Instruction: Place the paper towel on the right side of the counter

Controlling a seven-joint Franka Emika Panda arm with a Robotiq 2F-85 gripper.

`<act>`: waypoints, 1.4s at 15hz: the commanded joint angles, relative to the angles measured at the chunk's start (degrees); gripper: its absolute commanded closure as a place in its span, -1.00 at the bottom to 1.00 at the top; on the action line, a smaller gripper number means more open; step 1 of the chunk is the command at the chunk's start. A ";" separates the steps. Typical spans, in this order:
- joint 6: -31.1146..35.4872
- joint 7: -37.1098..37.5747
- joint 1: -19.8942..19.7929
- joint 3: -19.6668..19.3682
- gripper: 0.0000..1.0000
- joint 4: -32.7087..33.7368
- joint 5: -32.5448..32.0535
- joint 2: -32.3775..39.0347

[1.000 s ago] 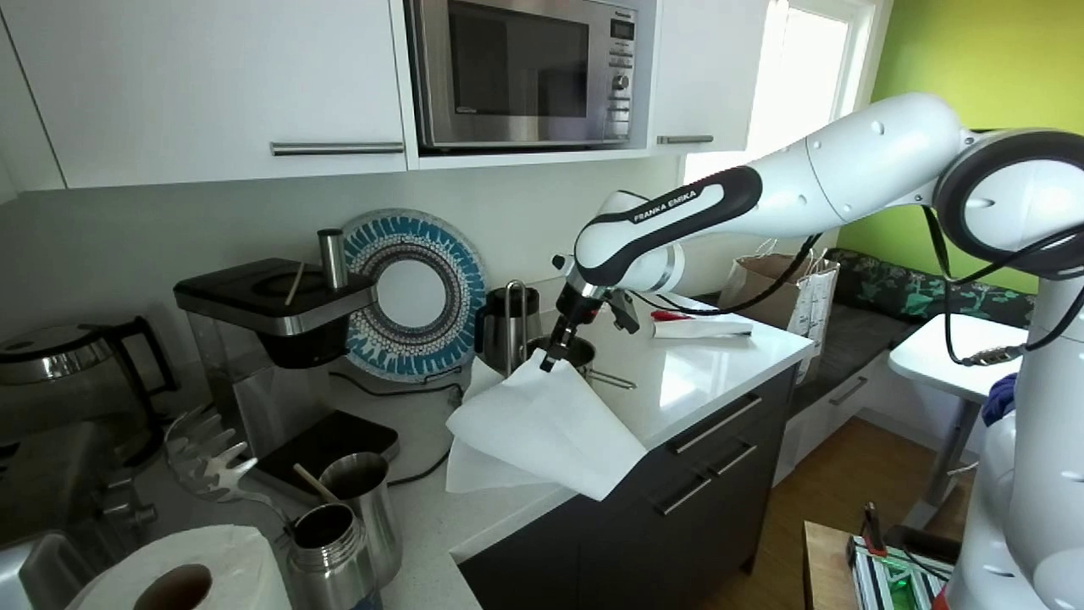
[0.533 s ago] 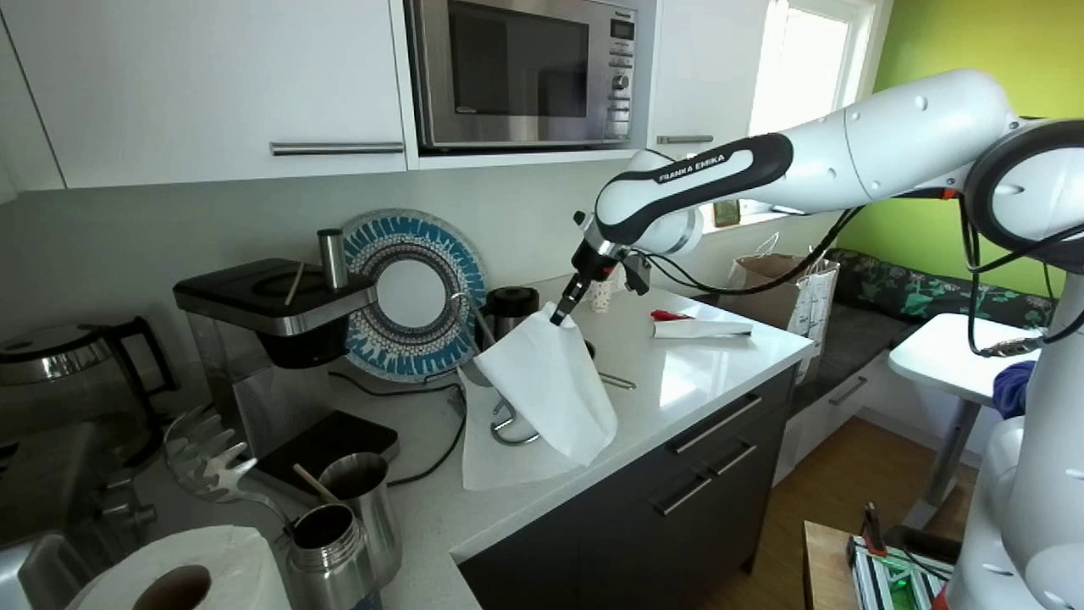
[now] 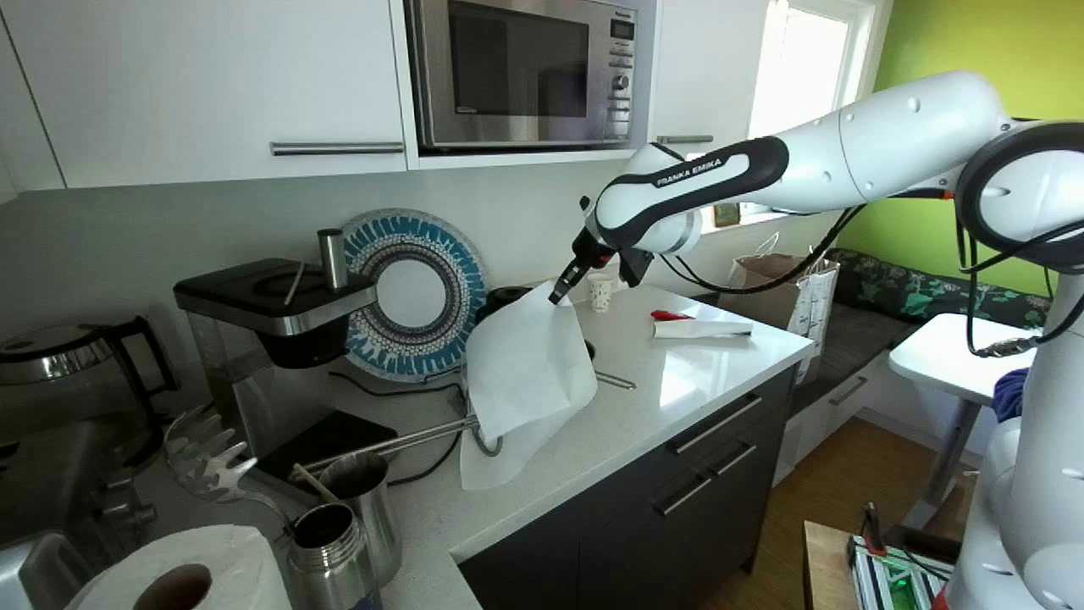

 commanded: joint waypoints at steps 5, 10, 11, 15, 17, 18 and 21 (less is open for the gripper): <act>12.76 25.72 -1.26 -3.21 0.99 6.89 -14.77 8.92; 15.42 43.59 2.33 -12.87 0.99 14.06 -27.92 13.81; 15.21 46.81 3.07 -14.82 0.99 15.46 -30.86 14.78; 14.76 60.97 7.06 -23.73 0.99 20.73 -42.55 18.64; 13.91 65.93 8.87 -26.99 0.99 22.11 -46.29 19.93; 13.66 67.67 9.53 -28.23 0.99 22.74 -47.67 20.64; 13.05 71.82 11.43 -31.16 0.99 23.36 -50.51 22.04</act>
